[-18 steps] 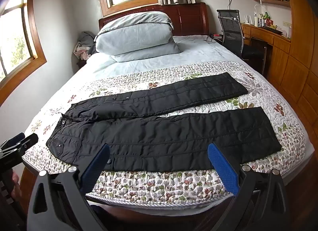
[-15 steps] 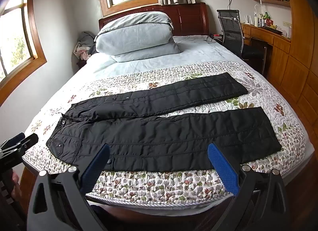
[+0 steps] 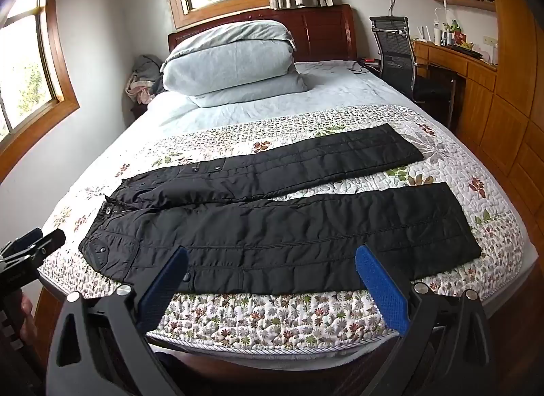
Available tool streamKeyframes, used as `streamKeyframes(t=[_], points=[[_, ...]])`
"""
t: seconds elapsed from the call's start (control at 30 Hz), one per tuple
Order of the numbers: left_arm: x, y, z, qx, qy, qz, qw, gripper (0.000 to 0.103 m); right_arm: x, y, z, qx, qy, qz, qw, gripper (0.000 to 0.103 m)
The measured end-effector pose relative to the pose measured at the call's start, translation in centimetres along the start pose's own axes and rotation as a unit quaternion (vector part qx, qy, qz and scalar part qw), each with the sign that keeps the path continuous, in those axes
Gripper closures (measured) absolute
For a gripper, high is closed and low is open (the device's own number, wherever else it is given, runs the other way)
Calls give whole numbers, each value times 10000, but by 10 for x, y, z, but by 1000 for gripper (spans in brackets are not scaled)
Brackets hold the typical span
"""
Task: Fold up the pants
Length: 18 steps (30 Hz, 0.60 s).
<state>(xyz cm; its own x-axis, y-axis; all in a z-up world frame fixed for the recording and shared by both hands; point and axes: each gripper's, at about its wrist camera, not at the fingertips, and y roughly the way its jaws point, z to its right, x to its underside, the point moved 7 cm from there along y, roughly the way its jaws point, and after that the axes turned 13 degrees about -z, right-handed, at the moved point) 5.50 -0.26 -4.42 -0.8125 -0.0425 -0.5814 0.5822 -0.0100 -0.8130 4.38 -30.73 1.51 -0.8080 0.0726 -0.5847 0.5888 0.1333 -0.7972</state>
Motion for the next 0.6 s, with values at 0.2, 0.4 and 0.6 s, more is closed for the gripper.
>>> streamKeyframes(t=[0.2, 0.4, 0.6], points=[[4, 1, -1, -1, 12, -8, 10000, 3, -1, 1, -1, -6, 0, 5, 10000, 3], [4, 2, -3, -3, 24, -13, 10000, 3, 0, 0, 1, 2, 7, 4, 10000, 3], [4, 2, -2, -4, 29, -15, 10000, 3, 0, 0, 0, 3, 10, 4, 10000, 3]])
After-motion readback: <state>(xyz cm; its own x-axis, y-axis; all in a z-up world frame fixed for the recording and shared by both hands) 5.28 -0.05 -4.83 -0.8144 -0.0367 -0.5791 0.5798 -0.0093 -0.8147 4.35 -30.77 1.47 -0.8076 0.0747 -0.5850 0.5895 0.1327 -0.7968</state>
